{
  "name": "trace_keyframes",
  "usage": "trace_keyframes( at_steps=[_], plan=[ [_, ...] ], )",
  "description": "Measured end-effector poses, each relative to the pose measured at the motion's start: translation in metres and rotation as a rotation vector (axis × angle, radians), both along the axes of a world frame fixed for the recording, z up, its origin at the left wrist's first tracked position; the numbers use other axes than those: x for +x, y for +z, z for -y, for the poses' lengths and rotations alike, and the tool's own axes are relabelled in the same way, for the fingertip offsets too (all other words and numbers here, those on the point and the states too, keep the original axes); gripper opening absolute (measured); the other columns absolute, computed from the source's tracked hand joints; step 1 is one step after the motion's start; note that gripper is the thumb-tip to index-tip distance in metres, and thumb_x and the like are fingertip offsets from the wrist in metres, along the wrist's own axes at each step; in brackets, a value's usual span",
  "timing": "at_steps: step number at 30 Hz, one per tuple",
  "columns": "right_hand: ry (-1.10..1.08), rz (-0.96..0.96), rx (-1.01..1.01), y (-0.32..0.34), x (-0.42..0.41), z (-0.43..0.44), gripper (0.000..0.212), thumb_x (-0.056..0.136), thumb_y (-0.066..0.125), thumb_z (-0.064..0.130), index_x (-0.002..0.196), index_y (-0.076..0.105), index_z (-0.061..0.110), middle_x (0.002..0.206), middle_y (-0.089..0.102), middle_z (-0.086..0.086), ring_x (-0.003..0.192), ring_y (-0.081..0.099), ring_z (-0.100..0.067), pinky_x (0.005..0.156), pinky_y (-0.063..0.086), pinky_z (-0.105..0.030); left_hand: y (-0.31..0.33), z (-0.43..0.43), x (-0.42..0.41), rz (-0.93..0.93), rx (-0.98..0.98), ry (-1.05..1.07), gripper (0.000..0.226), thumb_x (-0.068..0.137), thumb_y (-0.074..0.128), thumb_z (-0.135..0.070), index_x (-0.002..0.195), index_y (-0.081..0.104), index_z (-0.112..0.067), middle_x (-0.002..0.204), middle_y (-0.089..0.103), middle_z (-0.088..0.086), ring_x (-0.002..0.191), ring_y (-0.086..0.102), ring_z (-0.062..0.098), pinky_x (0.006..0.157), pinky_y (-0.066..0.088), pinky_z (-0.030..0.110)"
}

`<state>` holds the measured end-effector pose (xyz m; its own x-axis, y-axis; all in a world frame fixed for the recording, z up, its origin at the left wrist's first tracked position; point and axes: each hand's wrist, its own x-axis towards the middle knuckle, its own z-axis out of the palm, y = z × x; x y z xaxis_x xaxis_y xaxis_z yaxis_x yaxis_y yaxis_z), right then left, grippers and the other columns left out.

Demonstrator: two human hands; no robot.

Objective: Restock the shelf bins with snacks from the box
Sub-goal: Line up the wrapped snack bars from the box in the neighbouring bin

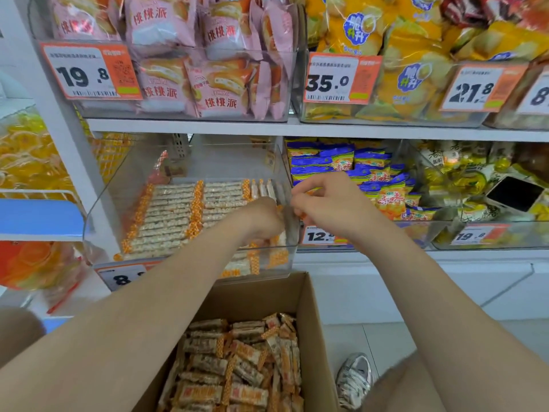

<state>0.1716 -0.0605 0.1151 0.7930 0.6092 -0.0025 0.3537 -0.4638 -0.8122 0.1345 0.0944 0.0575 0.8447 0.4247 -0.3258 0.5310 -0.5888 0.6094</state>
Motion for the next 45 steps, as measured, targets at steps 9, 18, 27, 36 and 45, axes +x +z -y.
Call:
trace_keyframes(
  at_steps=[9,18,27,36,45],
  plan=[
    [0.052,0.134,-0.122,0.003,-0.008,0.011,0.019,0.097,0.058,0.02,0.094,0.076,0.025,0.081,0.077,-0.002,0.075,0.074,-0.019,0.055,0.051,-0.026,-0.019,-0.018,-0.023,0.283,0.474,-0.12,0.031,0.088,0.067,-0.007,0.113,0.077,-0.022,0.112,0.075,0.002,0.103,0.07,0.022,0.091,0.06,0.039],
    [0.561,0.109,-0.486,-0.033,-0.071,0.012,0.018,0.099,0.056,0.019,0.103,0.072,0.013,0.072,0.064,0.002,0.07,0.061,-0.018,0.062,0.048,-0.034,-0.047,0.02,-0.162,0.751,0.59,-0.167,0.008,0.088,0.063,-0.033,0.09,0.064,-0.026,0.077,0.049,-0.015,0.066,0.051,0.008,0.052,0.041,0.027],
    [0.923,0.174,-1.02,-0.146,-0.147,-0.002,0.024,0.102,0.048,0.024,0.118,0.063,0.014,0.112,0.067,-0.011,0.1,0.068,-0.031,0.081,0.061,-0.047,-0.216,-0.008,-0.223,-0.353,0.246,-0.356,0.011,0.099,0.063,-0.036,0.105,0.066,-0.027,0.101,0.068,-0.004,0.087,0.063,0.015,0.081,0.059,0.04],
    [1.027,0.205,-0.983,-0.197,-0.169,-0.035,0.034,0.105,0.045,0.018,0.138,0.054,0.016,0.112,0.064,-0.009,0.084,0.069,-0.025,0.059,0.057,-0.035,-0.287,-0.013,-0.256,-0.793,0.025,-0.533,0.043,0.087,0.072,-0.009,0.123,0.067,-0.032,0.135,0.052,0.0,0.108,0.059,0.022,0.092,0.06,0.039],
    [1.002,0.259,-1.042,-0.203,-0.154,-0.047,0.031,0.105,0.047,0.019,0.134,0.06,0.015,0.112,0.068,-0.009,0.068,0.061,-0.02,0.047,0.039,-0.028,-0.304,-0.008,-0.263,-0.677,0.123,-0.448,0.019,0.09,0.076,-0.022,0.104,0.065,-0.028,0.122,0.062,0.002,0.102,0.06,0.02,0.081,0.055,0.032]
  ],
)
